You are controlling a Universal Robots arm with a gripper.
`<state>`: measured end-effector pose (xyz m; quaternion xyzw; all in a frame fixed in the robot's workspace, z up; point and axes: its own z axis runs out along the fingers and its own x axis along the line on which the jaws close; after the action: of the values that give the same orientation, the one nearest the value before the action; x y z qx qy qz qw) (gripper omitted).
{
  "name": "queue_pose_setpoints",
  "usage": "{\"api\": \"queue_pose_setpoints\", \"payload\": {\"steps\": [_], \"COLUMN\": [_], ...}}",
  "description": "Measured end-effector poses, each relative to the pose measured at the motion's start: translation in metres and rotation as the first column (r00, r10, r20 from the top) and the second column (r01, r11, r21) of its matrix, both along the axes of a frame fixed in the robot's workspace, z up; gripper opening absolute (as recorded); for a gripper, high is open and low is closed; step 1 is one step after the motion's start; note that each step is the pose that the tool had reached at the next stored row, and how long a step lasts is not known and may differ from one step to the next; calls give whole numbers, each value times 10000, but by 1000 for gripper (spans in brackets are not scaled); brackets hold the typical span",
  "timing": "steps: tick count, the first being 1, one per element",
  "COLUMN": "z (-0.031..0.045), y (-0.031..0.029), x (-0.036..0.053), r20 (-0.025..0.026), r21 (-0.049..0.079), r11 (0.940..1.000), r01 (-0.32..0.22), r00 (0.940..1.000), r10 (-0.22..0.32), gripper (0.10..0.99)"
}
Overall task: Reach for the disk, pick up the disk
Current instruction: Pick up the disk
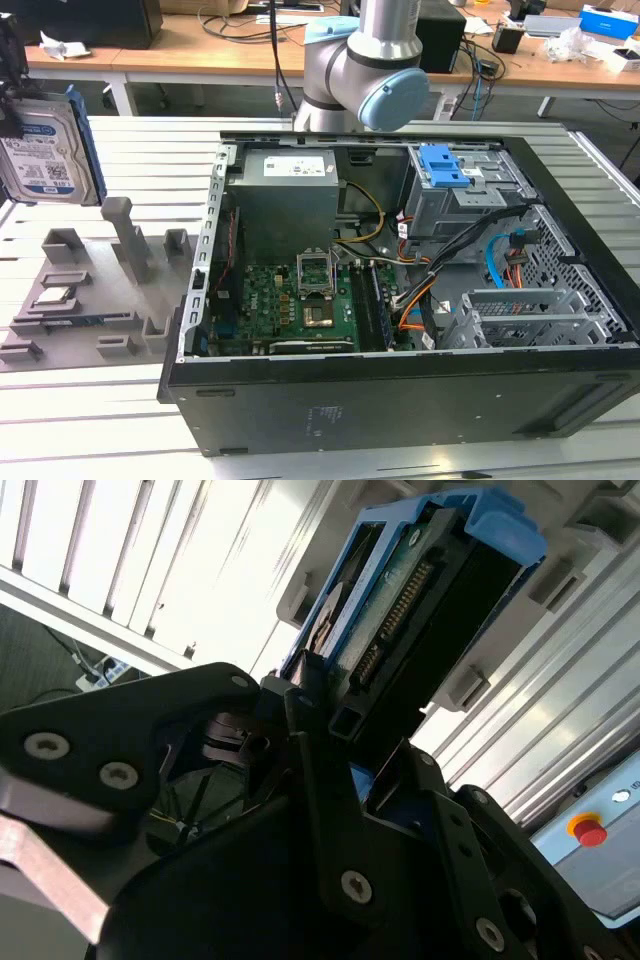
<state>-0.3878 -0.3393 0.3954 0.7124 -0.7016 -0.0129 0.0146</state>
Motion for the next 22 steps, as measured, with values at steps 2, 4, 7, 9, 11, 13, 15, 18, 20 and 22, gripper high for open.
{"api": "queue_pose_setpoints", "payload": {"steps": [2,4,7,9,11,13,15,18,20,22], "z": [74,132,205,261,303,358,437,514,567,643], "y": [2,3,4,5,5,6,7,8,8,9], "x": [0,0,0,0,0,0,0,0,0,0], "r20": [0,0,-1,-1,-2,-1,-1,-2,-2,-2], "r21": [0,0,0,0,-1,0,0,0,0,0], "r11": [10000,10000,10000,10000,10000,10000,10000,10000,10000,10000], "r01": [0,0,0,0,0,0,0,0,0,0], "r00": [10000,10000,10000,10000,10000,10000,10000,10000,10000,10000], "r10": [0,0,0,0,0,0,0,0,0,0], "gripper": [365,365,365,365,365,365,365,365,365,365]}}
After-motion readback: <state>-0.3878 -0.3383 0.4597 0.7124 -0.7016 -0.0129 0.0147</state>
